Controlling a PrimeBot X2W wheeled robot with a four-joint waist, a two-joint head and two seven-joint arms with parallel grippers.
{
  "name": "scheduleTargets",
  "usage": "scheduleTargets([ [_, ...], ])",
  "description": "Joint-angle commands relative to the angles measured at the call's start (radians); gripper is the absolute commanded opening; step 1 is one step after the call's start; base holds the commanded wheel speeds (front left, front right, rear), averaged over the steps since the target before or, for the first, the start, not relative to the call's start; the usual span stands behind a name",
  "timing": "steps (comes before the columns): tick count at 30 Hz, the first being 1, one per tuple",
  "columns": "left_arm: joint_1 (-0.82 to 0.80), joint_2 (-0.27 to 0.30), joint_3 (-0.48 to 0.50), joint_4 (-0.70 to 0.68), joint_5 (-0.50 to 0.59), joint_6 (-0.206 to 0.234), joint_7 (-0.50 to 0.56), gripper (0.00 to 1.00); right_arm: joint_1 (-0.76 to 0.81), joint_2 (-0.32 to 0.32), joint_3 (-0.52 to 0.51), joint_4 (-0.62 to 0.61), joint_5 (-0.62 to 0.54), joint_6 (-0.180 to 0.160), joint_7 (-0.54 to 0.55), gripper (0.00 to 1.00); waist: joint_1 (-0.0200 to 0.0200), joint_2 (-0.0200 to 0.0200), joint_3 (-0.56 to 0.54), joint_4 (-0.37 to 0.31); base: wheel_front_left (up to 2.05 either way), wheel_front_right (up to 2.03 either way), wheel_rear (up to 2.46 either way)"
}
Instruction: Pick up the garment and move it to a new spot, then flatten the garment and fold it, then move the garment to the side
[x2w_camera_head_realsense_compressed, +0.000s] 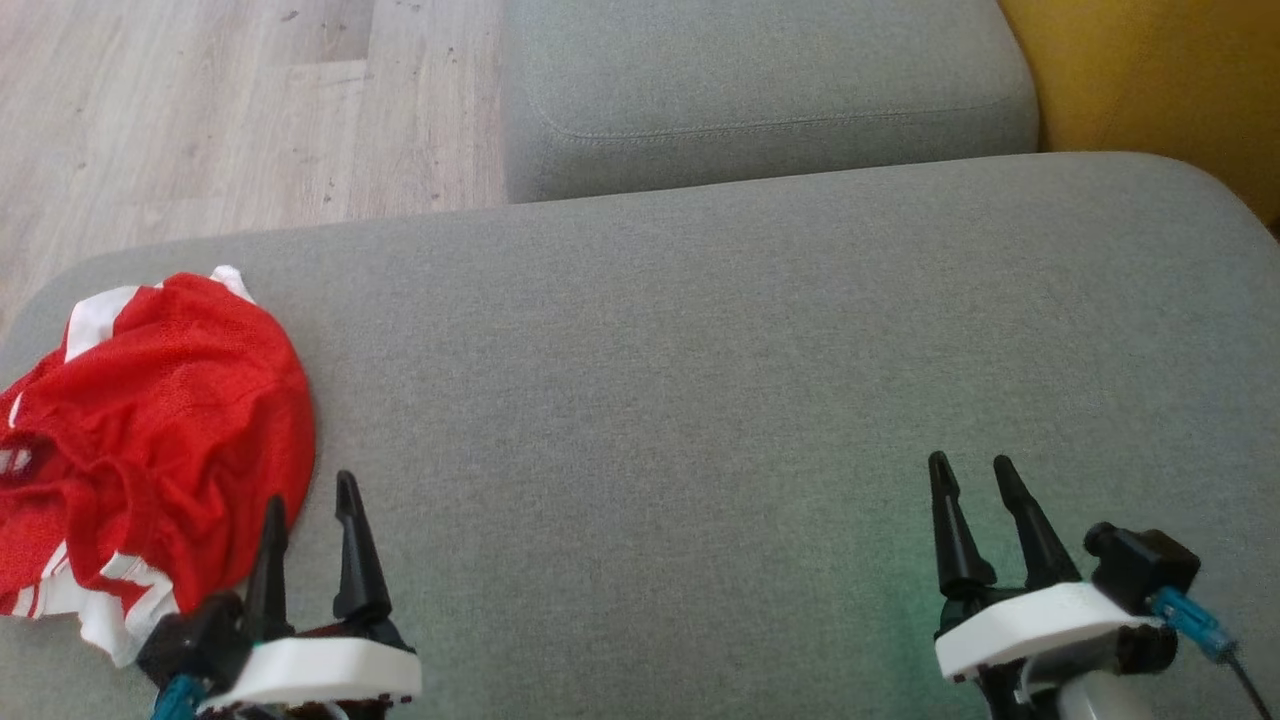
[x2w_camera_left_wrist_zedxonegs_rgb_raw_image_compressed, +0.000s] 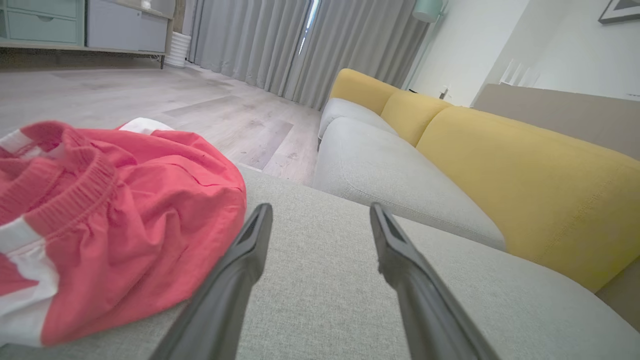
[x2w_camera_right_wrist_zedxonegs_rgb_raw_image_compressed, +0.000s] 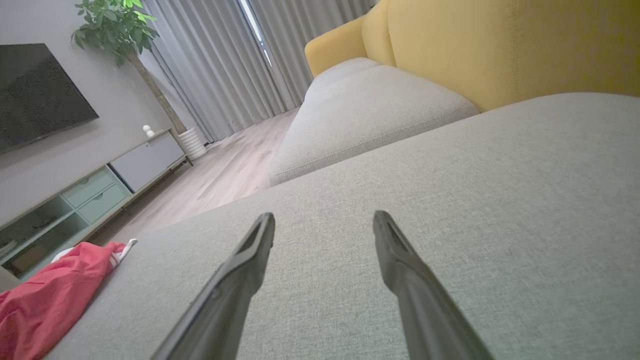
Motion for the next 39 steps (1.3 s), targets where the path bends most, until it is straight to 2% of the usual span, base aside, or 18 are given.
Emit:
scheduleTargets([
  [1, -0.023, 0.010, 0.017, -0.037, 0.047, 0.007, -0.019, 1.00, -0.058, -0.007, 0.028, -0.041, -0.046, 0.007, -0.023, 1.00, 0.0000, -0.0001, 0.001, 0.001, 0.00, 0.00, 0.00],
  [15, -0.014, 0.011, 0.006, -0.021, 0.197, 0.028, -0.058, 1.00, -0.065, -0.008, 0.061, -0.057, -0.216, 0.007, -0.061, 1.00, 0.0000, -0.0001, 0.000, 0.003, 0.00, 0.00, 0.00],
  [28, -0.011, 0.012, -0.021, 0.007, 0.341, 0.025, -0.096, 1.00, -0.065, -0.008, 0.086, -0.053, -0.355, 0.008, -0.100, 1.00, 0.0000, -0.0001, -0.005, 0.002, 0.00, 0.00, 0.00],
  [39, -0.010, 0.012, -0.014, 0.019, 0.339, 0.025, -0.098, 1.00, -0.064, -0.009, 0.082, -0.042, -0.351, 0.008, -0.101, 1.00, 0.0000, -0.0001, -0.012, -0.001, 0.00, 0.00, 0.00],
])
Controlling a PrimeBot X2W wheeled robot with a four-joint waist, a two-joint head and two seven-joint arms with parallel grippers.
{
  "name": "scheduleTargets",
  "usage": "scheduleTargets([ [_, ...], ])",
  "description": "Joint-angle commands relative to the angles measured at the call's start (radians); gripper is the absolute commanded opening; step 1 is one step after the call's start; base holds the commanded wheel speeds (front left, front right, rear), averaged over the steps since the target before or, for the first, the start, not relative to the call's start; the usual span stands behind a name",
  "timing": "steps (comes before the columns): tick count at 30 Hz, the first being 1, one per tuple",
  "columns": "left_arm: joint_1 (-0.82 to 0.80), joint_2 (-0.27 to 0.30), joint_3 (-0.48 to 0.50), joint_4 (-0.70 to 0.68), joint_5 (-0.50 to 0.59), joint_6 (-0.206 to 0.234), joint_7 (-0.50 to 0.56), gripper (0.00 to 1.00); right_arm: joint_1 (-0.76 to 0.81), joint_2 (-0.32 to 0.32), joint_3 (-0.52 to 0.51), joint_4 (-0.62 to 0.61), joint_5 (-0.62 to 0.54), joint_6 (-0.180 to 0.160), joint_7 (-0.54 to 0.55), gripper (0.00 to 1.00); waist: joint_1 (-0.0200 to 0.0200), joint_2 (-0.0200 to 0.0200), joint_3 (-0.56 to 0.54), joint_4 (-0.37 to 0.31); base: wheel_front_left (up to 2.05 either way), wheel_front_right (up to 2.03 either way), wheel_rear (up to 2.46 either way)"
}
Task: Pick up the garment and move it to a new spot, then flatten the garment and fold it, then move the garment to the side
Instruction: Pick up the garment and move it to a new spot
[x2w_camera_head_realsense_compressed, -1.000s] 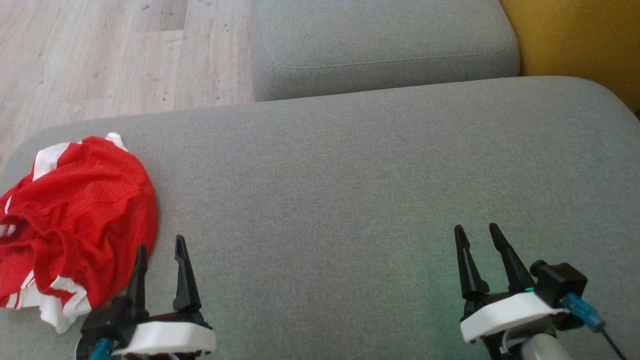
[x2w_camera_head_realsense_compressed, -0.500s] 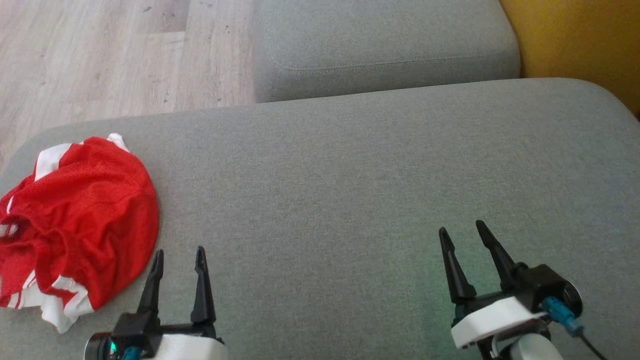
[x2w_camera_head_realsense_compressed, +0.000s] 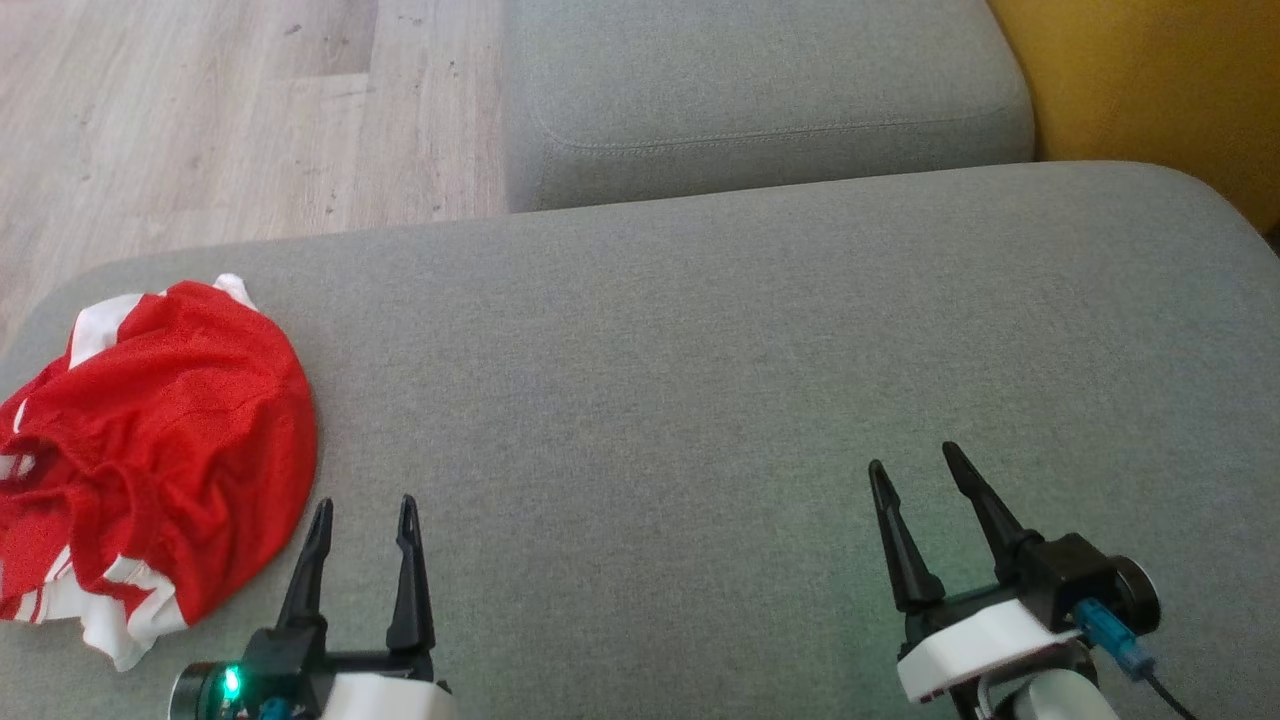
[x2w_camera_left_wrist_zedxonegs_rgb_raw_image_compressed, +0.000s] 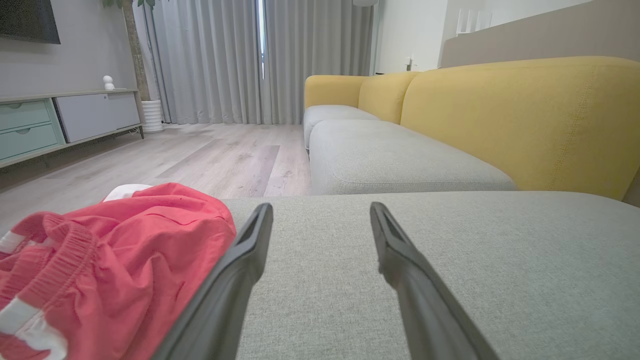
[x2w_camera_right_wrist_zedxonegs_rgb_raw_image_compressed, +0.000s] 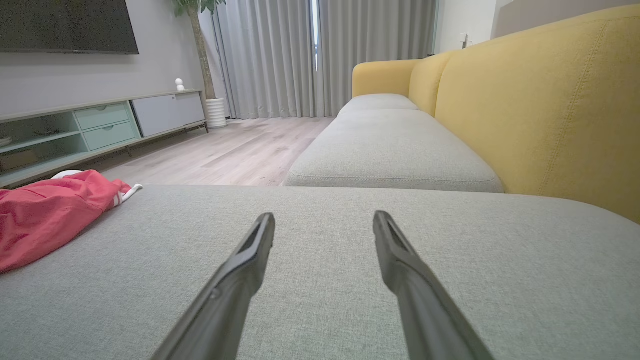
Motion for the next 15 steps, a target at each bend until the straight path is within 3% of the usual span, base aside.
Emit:
scheduleTargets([
  [1, -0.028, 0.008, 0.033, -0.023, -0.002, 0.001, -0.010, 1.00, -0.059, -0.007, 0.022, -0.025, -0.002, 0.008, -0.011, 1.00, 0.0000, 0.0000, -0.002, -0.001, 0.00, 0.00, 0.00],
  [8, -0.027, 0.008, 0.032, -0.012, -0.006, -0.006, -0.010, 1.00, -0.052, -0.007, 0.022, -0.019, -0.005, 0.008, -0.011, 1.00, 0.0000, 0.0000, -0.013, 0.003, 0.00, 0.00, 0.00],
  [15, -0.020, 0.008, 0.026, -0.008, -0.012, 0.000, -0.010, 1.00, -0.020, -0.007, 0.026, -0.014, -0.015, 0.008, -0.011, 1.00, 0.0000, 0.0000, -0.031, 0.064, 0.00, 0.00, 0.00],
])
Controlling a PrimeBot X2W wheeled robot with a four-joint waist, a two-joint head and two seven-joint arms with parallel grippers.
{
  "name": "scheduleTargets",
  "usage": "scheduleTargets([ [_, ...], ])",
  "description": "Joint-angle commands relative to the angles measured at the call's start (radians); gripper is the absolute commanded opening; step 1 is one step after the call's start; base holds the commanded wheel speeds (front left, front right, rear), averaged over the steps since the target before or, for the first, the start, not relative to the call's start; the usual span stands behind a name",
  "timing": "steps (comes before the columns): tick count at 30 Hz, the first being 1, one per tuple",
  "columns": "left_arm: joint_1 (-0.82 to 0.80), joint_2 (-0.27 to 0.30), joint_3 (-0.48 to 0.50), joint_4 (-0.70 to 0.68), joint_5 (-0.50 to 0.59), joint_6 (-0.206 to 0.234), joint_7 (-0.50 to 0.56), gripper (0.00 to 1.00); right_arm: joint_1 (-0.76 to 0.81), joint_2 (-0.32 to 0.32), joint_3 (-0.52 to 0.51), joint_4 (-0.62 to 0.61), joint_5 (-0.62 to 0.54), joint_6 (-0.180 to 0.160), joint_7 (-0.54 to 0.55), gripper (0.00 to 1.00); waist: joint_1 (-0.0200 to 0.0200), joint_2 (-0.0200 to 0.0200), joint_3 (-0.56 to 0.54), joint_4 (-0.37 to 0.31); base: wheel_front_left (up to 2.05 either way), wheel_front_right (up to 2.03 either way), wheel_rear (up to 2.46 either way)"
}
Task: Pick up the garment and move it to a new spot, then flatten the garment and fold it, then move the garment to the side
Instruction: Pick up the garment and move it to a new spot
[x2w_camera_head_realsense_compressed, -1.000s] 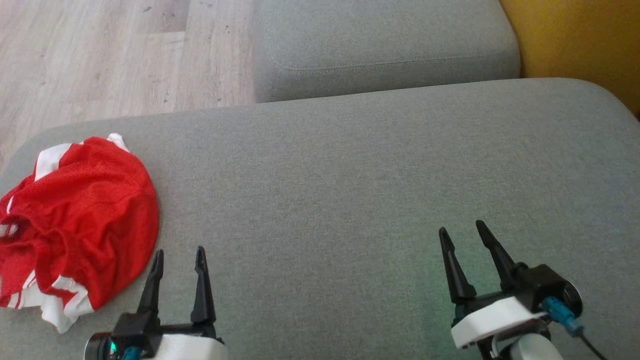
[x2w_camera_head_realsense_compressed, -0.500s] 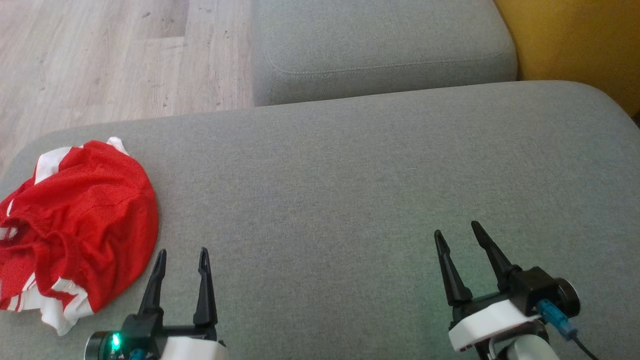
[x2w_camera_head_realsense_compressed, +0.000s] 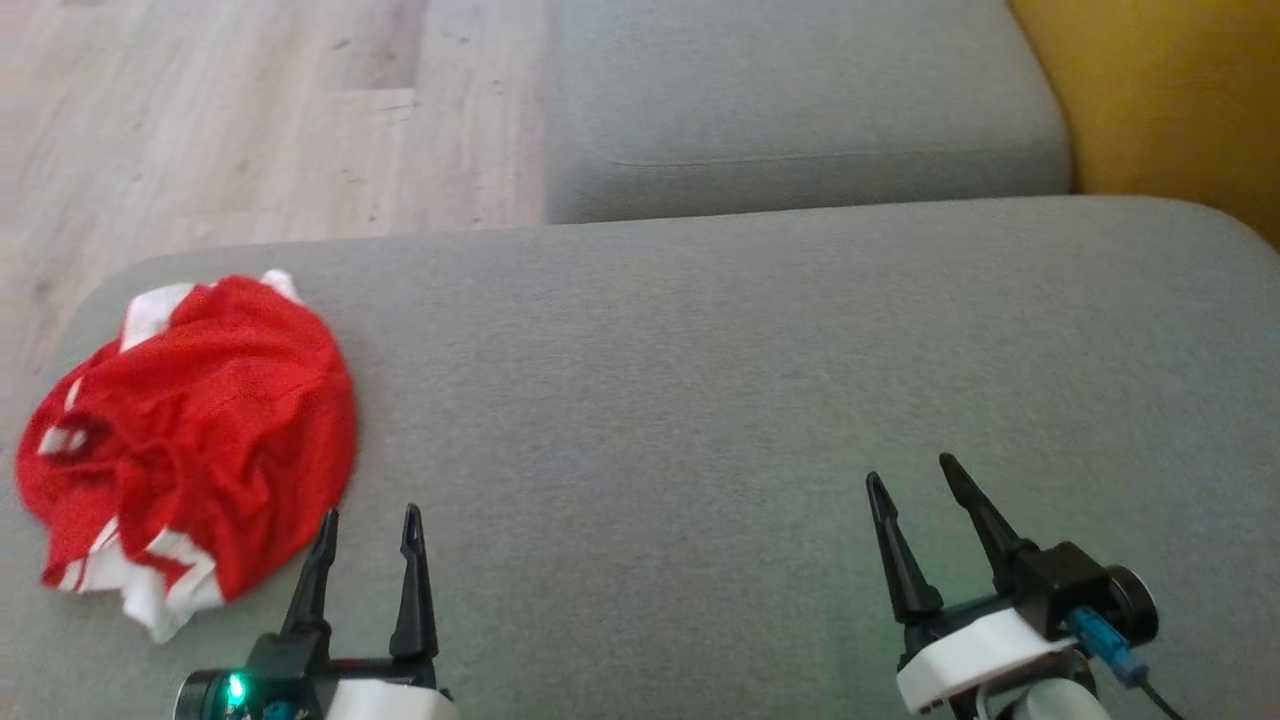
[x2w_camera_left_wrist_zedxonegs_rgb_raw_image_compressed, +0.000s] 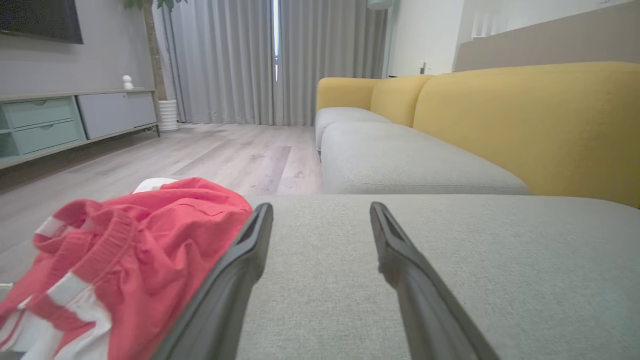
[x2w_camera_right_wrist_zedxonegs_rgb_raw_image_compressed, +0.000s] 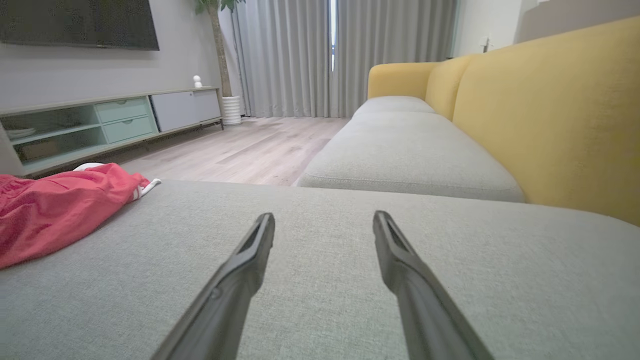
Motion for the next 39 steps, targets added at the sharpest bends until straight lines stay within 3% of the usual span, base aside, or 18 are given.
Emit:
scheduleTargets([
  [1, -0.020, 0.008, 0.027, -0.031, -0.008, 0.007, -0.010, 1.00, -0.022, -0.007, 0.024, -0.029, -0.005, 0.008, -0.011, 1.00, 0.0000, 0.0000, -0.008, 0.038, 0.00, 0.00, 0.00],
  [14, 0.028, 0.008, 0.094, -0.045, 0.030, -0.003, -0.010, 1.00, 0.015, -0.007, 0.062, -0.028, 0.015, 0.008, -0.011, 1.00, 0.0000, 0.0000, -0.036, 0.322, 0.00, 0.00, 0.00],
  [17, 0.040, 0.008, 0.117, -0.056, 0.035, 0.000, -0.010, 1.00, 0.019, -0.007, 0.066, -0.027, 0.019, 0.008, -0.011, 1.00, 0.0000, 0.0000, -0.037, 0.356, 0.00, 0.00, 0.00],
  [26, 0.001, 0.018, 0.185, -0.146, 0.057, -0.009, -0.010, 1.00, 0.025, -0.007, 0.066, -0.031, -0.007, 0.008, -0.011, 1.00, 0.0000, 0.0000, 0.006, 0.395, 0.00, 0.00, 0.00],
  [32, -0.156, 0.065, 0.215, -0.233, 0.076, -0.021, -0.010, 1.00, -0.003, -0.024, 0.037, -0.043, -0.069, 0.008, -0.011, 1.00, 0.0000, 0.0000, 0.125, 0.401, 0.00, 0.00, 0.00],
  [35, -0.283, 0.094, 0.222, -0.180, 0.067, -0.034, -0.004, 1.00, -0.027, -0.065, 0.021, -0.061, -0.083, 0.008, -0.011, 1.00, 0.0000, 0.0000, 0.197, 0.404, 0.00, 0.00, 0.00],
  [39, -0.502, 0.118, 0.212, -0.048, 0.039, -0.059, 0.105, 1.00, -0.056, -0.132, -0.003, -0.099, -0.092, 0.008, -0.011, 1.00, 0.0000, 0.0000, 0.294, 0.413, 0.00, 0.00, 0.00],
])
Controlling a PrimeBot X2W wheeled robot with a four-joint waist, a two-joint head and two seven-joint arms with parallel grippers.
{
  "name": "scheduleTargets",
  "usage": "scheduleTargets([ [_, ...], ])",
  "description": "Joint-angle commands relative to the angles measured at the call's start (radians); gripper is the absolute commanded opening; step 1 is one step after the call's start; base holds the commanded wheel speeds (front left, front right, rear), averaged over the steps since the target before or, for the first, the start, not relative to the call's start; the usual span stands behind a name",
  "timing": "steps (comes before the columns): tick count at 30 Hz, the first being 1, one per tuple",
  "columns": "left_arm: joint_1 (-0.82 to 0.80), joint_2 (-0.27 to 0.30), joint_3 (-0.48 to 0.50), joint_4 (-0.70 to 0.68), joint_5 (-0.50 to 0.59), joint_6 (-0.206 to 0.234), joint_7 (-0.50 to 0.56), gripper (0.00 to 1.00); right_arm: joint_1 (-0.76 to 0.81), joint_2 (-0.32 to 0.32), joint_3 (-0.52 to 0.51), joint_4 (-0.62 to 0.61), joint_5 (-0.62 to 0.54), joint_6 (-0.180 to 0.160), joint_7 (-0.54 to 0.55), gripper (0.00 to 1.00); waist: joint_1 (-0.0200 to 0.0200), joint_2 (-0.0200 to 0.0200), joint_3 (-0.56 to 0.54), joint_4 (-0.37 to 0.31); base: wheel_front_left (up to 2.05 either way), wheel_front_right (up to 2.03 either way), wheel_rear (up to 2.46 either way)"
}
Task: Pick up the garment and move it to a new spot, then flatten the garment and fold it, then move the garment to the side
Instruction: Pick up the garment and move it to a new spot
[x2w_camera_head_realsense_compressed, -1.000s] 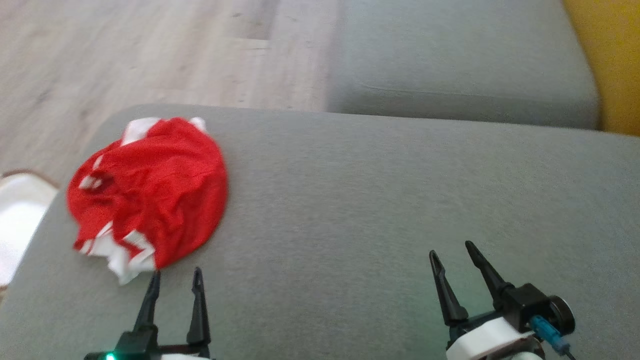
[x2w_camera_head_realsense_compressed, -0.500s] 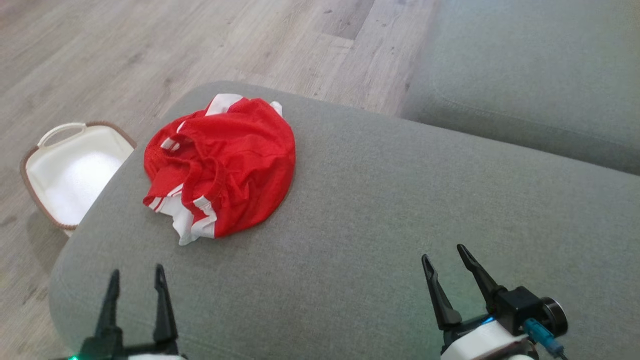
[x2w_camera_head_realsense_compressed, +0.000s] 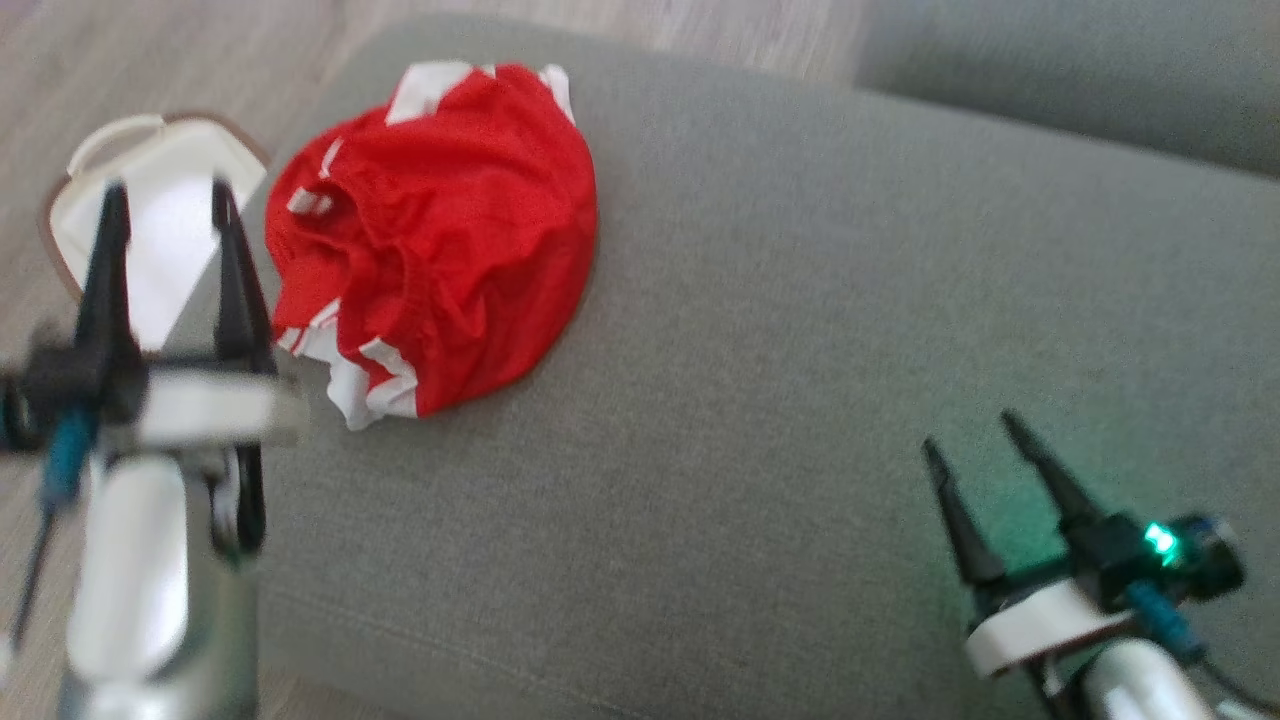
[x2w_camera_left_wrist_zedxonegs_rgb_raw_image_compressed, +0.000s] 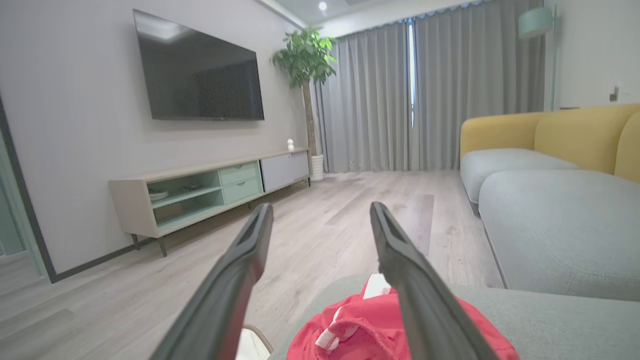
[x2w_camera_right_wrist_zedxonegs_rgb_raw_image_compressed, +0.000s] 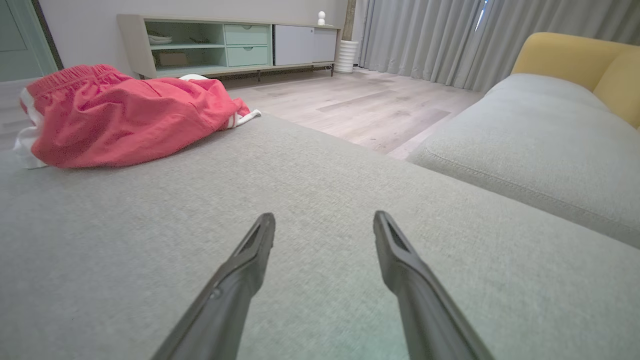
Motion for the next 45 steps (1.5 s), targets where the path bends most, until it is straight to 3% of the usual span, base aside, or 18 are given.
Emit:
scheduleTargets([
  [1, -0.114, 0.041, 0.027, 0.015, -0.001, 0.001, 0.033, 1.00, -0.045, -0.033, 0.013, -0.046, -0.007, 0.008, -0.011, 1.00, -0.0003, 0.0000, 0.099, 0.010, 0.00, 0.00, 0.00],
  [4, -0.223, 0.048, 0.022, 0.107, -0.004, 0.003, 0.085, 1.00, -0.058, -0.067, 0.005, -0.067, -0.007, 0.008, -0.011, 1.00, -0.0003, 0.0000, 0.143, 0.013, 0.00, 0.00, 0.00],
  [11, -0.498, 0.051, 0.045, 0.468, -0.060, 0.026, 0.304, 1.00, -0.092, -0.150, -0.015, -0.118, -0.006, 0.008, -0.011, 1.00, -0.0003, 0.0000, 0.251, 0.006, 0.00, 0.00, 0.00],
  [19, -0.624, 0.037, 0.112, 0.760, -0.193, -0.027, 0.449, 1.00, -0.122, -0.178, -0.031, -0.146, -0.006, 0.008, -0.011, 1.00, -0.0003, 0.0000, 0.324, -0.024, 0.00, 0.00, 0.00],
  [20, -0.630, 0.037, 0.115, 0.777, -0.202, -0.032, 0.449, 0.95, -0.124, -0.177, -0.035, -0.149, -0.006, 0.008, -0.011, 1.00, -0.0003, 0.0000, 0.329, -0.028, 0.00, 0.00, 0.00],
  [21, -0.635, 0.037, 0.116, 0.790, -0.207, -0.037, 0.443, 0.39, -0.125, -0.177, -0.039, -0.151, -0.006, 0.008, -0.011, 1.00, -0.0003, 0.0000, 0.334, -0.029, 0.00, 0.00, 0.00],
  [22, -0.640, 0.039, 0.115, 0.801, -0.209, -0.041, 0.432, 0.00, -0.127, -0.177, -0.042, -0.153, -0.007, 0.008, -0.011, 1.00, -0.0003, 0.0000, 0.338, -0.031, 0.00, 0.00, 0.00],
  [28, -0.684, 0.073, 0.076, 0.810, -0.174, -0.056, 0.285, 0.00, -0.141, -0.155, -0.038, -0.144, -0.005, 0.008, -0.011, 1.00, -0.0003, 0.0000, 0.321, -0.052, 0.00, 0.00, 0.00],
  [35, -0.766, 0.140, -0.008, 0.779, -0.106, -0.077, 0.168, 0.00, -0.162, -0.084, 0.000, -0.115, 0.001, 0.008, -0.011, 1.00, -0.0003, 0.0000, 0.215, -0.117, 0.00, 0.00, 0.00],
  [45, -0.864, 0.194, -0.211, 0.613, -0.061, -0.091, 0.163, 0.00, -0.180, 0.041, 0.031, -0.079, 0.016, 0.008, -0.011, 1.00, -0.0003, 0.0000, 0.077, -0.302, 0.00, 0.00, 0.00],
])
